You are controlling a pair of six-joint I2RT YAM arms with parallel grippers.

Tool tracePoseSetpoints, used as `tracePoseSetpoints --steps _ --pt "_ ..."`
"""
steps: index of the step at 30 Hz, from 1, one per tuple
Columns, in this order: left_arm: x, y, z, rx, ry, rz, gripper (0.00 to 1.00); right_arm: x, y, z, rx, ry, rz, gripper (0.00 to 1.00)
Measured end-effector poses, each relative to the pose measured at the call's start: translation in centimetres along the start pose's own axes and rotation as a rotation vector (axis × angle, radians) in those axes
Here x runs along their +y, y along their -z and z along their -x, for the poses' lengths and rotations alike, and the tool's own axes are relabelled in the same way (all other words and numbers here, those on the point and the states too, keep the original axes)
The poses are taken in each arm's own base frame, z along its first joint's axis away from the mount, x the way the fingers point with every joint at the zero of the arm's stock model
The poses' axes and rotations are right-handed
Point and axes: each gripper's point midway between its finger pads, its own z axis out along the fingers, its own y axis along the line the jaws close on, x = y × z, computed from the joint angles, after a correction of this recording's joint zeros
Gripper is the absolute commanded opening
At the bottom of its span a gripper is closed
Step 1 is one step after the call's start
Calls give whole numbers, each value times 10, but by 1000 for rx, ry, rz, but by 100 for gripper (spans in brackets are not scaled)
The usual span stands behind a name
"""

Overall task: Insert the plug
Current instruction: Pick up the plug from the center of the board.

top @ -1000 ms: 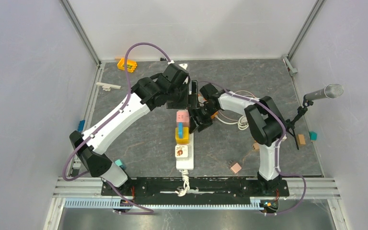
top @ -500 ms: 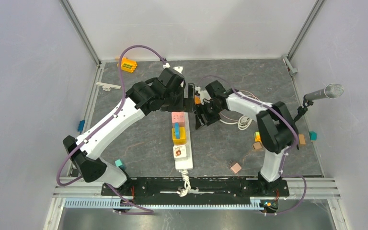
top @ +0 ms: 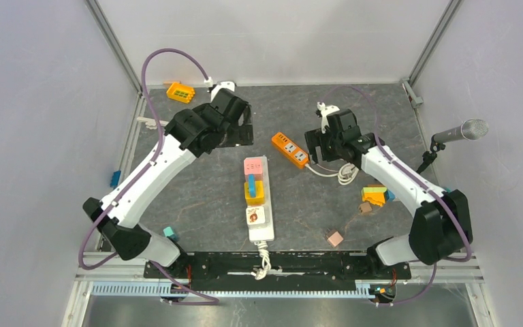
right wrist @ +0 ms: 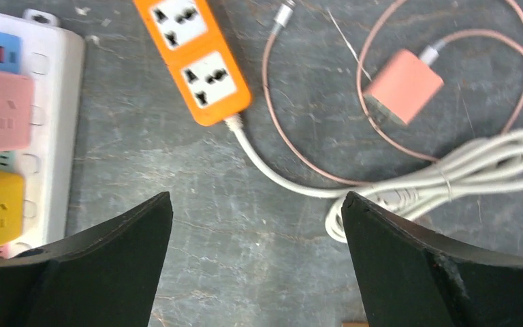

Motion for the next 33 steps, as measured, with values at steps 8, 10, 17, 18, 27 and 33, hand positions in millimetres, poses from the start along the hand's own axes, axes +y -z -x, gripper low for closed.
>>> tracePoseSetpoints --steps 8,10,17,18,27,33 --pt "15 3 8 -24 80 -36 100 -47 12 -40 51 -111 -179 98" --pt "6 2 2 -15 97 -110 100 -56 22 -42 42 -130 -213 98" --pt "-60 -15 -42 107 163 -449 100 -70 40 -42 21 -171 -262 98" --pt "-71 -18 -50 138 166 -489 100 -70 39 -44 26 -175 -263 98" --pt "-187 -13 -142 363 -102 -707 100 -81 32 -90 139 -277 -272 98" --pt "-238 -4 -202 404 -394 -763 100 -94 26 -157 275 -476 -230 98"
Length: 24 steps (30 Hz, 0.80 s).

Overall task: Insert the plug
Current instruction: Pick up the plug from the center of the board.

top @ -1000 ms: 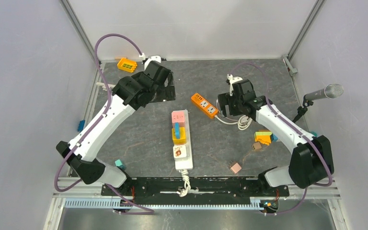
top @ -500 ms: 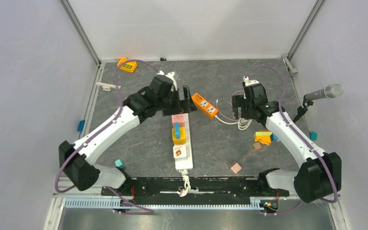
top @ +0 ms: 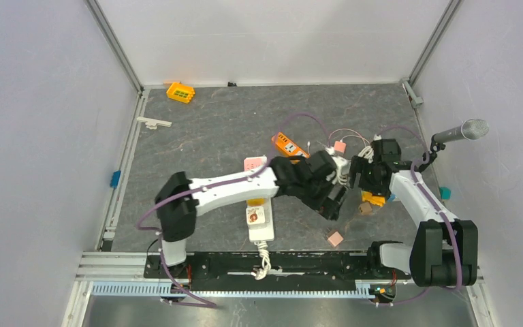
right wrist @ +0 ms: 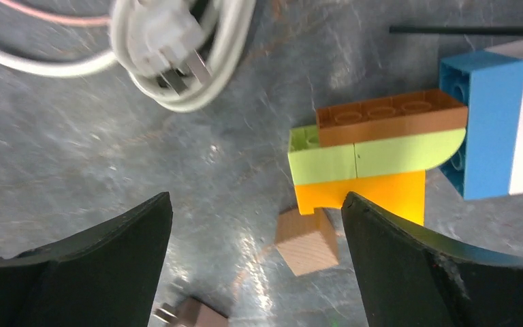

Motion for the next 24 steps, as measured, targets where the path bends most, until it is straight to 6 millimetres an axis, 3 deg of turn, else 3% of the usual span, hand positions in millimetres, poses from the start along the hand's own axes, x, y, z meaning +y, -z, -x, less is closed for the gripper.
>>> tracePoseSetpoints --steps 4,9,16,24 --pt "-25 -35 -18 83 -156 15 100 -1 0 12 -27 -86 75 98" --pt "-37 -68 -33 139 -287 55 97 11 -1 22 -35 -102 156 98" --pt "-25 -100 -55 219 -342 107 93 21 0 23 -30 -101 212 98" --pt "-21 -120 -73 268 -380 163 83 23 0 17 -11 -104 228 98"
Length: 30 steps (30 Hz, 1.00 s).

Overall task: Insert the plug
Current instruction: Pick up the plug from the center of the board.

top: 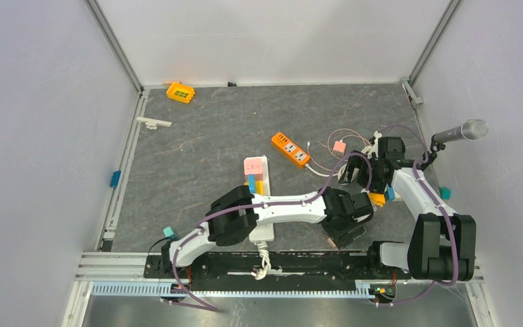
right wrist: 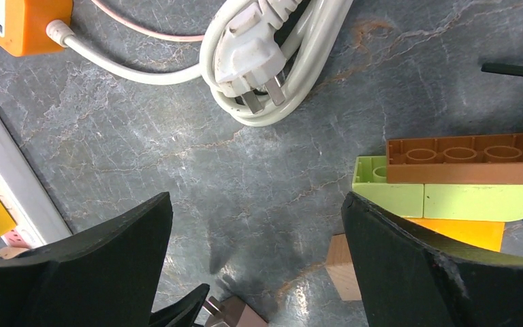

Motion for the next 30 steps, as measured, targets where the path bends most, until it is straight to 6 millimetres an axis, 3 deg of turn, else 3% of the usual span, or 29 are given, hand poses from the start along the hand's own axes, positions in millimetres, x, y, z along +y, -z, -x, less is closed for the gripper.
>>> tracePoseSetpoints --steps 9,16,21,26,29,30 --pt "3 -8 -6 19 -19 71 57 1 0 -4 18 10 11 98" --pt "15 -8 -1 1 18 123 51 5 -3 -9 49 27 47 98" --pt "39 -3 1 -3 112 147 50 11 -2 -10 57 43 83 98" --pt "63 29 18 -59 231 136 50 20 -1 5 6 63 124 98" --pt "90 71 39 -155 386 122 50 27 2 3 18 70 149 98" --pt "113 84 45 -189 455 131 49 30 3 4 21 76 157 98"
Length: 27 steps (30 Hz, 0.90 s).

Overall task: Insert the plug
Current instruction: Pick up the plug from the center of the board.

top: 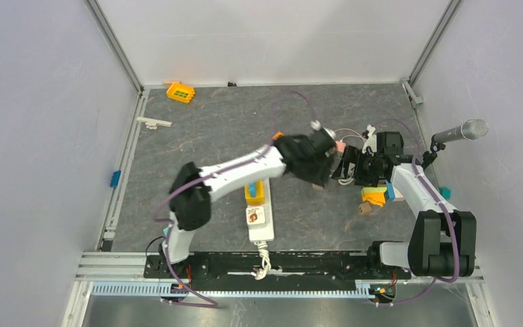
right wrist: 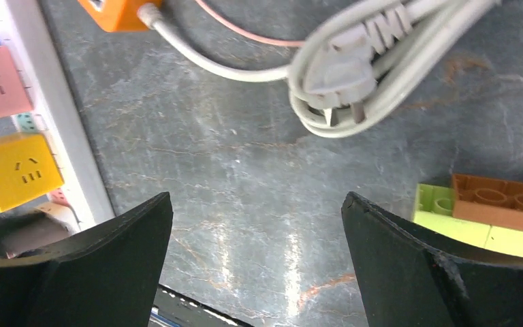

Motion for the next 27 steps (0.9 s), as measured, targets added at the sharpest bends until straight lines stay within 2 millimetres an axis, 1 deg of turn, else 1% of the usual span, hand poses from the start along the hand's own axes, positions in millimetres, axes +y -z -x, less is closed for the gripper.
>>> tracePoseSetpoints --steps 2,3,4,5,6,9,10,14,16,19,20,22,24,27 --pt "24 23 27 -75 123 -10 48 9 2 5 -2 19 18 98" --pt "42 39 40 -118 205 -18 48 16 3 10 -10 36 30 98" --pt "51 48 46 -140 249 -22 47 21 4 14 -17 46 38 98" --pt "66 61 55 -181 324 -28 46 28 5 19 -28 62 52 98" --pt "79 73 61 -213 390 -35 45 35 6 23 -38 76 66 98" --pt "101 98 71 -280 558 -82 44 59 8 31 -59 121 110 98" --pt "106 103 72 -291 602 -93 44 65 9 33 -66 136 123 98" --pt "125 116 80 -337 816 -147 45 105 16 38 -114 209 196 98" --pt "132 122 83 -361 925 -171 45 130 22 42 -162 236 248 98" --pt "138 130 84 -395 1069 -219 44 164 34 48 -241 257 332 98" --pt "139 132 83 -402 1119 -236 43 177 40 51 -274 266 367 98" --pt "142 135 79 -416 1225 -279 43 198 51 56 -327 278 425 98" --pt "143 135 74 -419 1306 -308 43 214 60 61 -370 288 479 98" --pt "145 131 67 -408 1410 -340 43 234 67 63 -407 302 541 98"
